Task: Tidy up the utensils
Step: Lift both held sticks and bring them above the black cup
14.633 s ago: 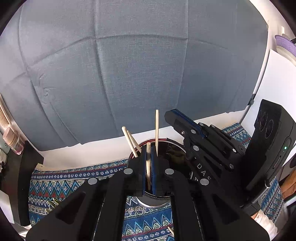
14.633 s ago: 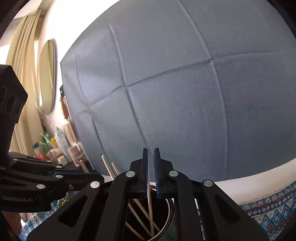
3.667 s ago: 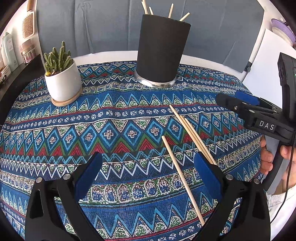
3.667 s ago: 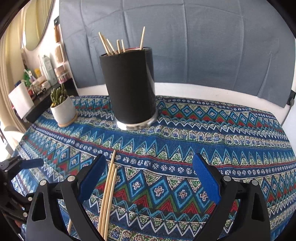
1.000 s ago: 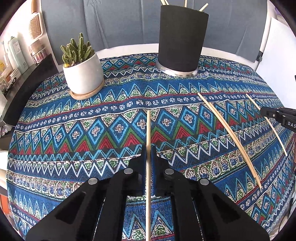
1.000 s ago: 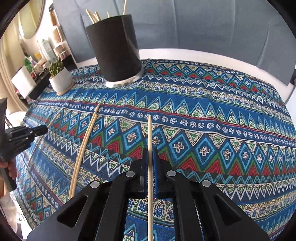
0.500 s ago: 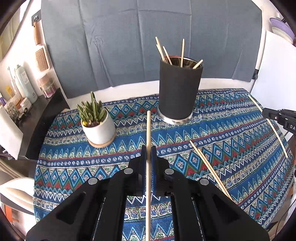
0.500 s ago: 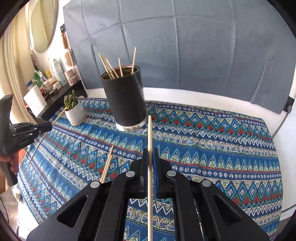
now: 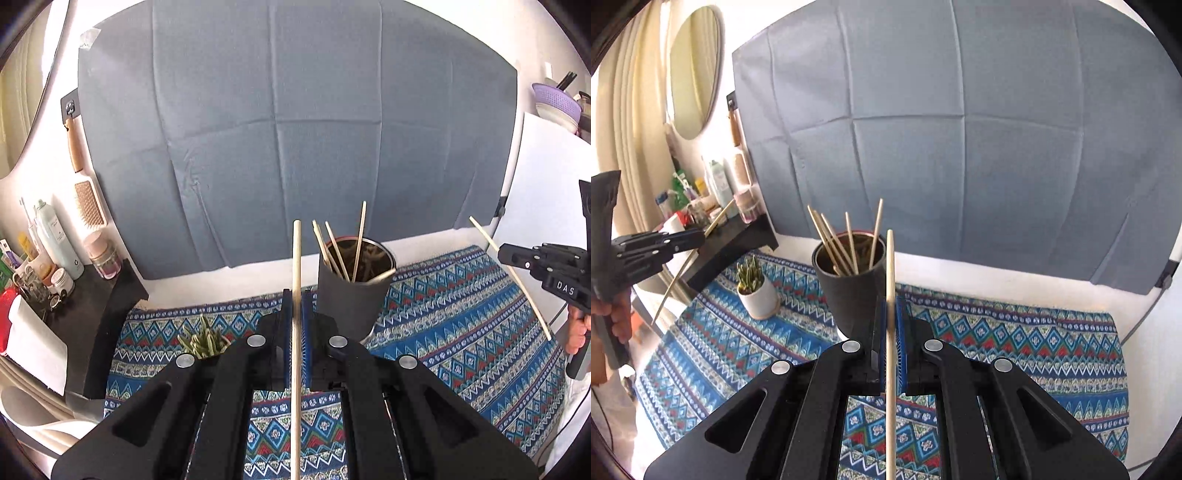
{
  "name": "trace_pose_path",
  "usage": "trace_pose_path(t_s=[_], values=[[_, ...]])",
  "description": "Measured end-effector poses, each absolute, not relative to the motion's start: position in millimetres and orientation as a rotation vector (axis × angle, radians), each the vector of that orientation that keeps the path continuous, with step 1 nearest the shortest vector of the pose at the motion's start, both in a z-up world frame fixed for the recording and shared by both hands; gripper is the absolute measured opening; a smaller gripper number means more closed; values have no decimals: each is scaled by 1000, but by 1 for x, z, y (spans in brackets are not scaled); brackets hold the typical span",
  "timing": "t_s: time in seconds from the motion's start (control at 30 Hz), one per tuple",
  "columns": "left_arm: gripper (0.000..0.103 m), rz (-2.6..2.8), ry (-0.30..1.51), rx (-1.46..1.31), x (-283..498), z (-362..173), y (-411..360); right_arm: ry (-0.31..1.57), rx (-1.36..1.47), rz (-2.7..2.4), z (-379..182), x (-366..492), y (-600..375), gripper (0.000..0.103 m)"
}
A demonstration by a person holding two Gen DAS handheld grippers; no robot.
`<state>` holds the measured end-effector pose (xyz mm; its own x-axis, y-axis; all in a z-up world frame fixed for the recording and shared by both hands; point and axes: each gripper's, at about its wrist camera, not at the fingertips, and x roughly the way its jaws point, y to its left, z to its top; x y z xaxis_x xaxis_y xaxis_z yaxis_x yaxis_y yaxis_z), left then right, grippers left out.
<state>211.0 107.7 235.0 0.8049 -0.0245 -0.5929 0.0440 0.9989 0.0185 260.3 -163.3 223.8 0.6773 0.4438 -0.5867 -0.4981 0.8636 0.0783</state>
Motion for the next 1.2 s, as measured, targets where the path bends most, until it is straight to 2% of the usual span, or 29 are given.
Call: trace_pose_path(t_s=[0.23,0.43,0.63,0.9,1.2], values=[[5,-69,564,-18,244,270,113,567,-82,557,252,290,-143,5],[5,-163,524,-124,274,275,118,486,58,714,257,326,-133,5],[5,-324,330,-194,288,259,112,370,254,847,237,358,-134,5],[5,-398,20,-308,296,227,113,268,351,849,204,383,-127,5],[5,-373,-56,-228,321,207,89,85,399,786,188,395,-119,5]])
